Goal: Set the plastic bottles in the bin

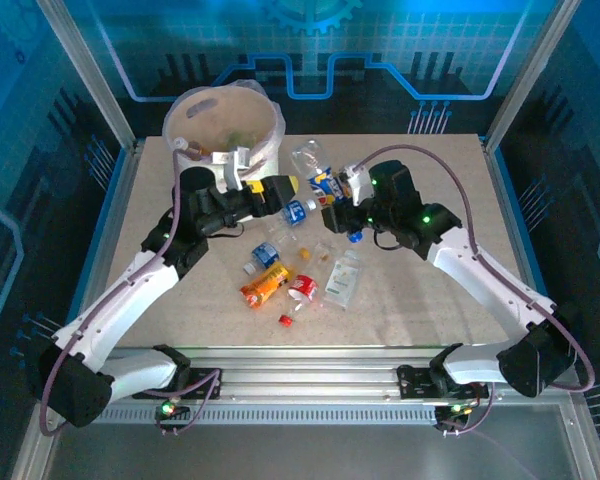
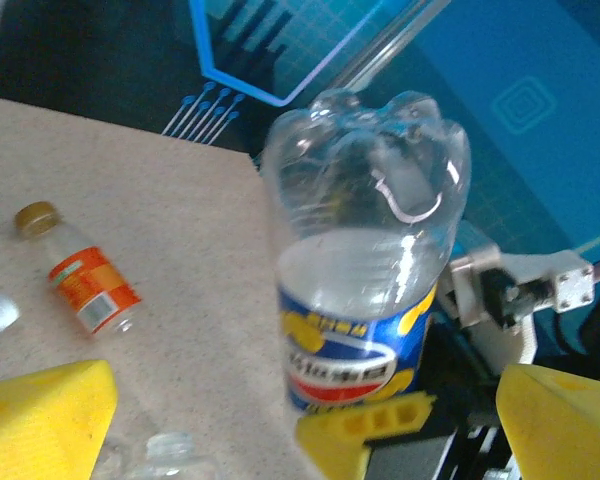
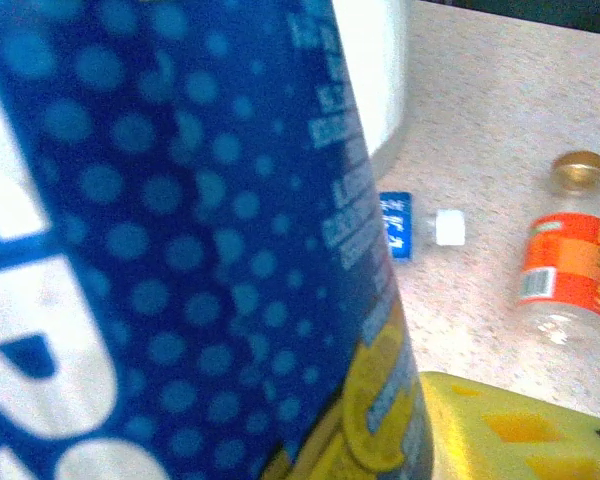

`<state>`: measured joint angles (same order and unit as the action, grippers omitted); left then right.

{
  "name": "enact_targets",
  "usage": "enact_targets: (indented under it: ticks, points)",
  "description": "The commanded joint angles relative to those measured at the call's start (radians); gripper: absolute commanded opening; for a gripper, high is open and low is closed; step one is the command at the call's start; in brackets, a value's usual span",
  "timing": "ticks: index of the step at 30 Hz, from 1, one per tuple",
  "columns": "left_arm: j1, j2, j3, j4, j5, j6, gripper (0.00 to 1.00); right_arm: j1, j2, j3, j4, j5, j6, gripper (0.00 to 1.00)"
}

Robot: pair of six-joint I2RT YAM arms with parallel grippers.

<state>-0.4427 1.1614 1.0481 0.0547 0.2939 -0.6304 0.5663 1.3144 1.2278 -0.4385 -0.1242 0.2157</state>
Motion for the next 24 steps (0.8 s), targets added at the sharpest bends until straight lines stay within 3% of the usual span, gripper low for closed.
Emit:
enact_targets:
  ticks: [1,16,24]
  points:
    - [-0.010,0.012,0.011,0.104,0.035,-0.017,0.99,0.039,-0.030,-0.008,0.077,-0.064,-0.029,0.43]
    - [-0.012,0.041,0.009,0.216,0.068,-0.060,0.98,0.111,0.006,0.030,0.096,-0.116,-0.045,0.45]
    - [-0.013,0.049,0.001,0.254,0.082,-0.070,0.65,0.131,0.014,0.052,0.086,-0.124,-0.053,0.50]
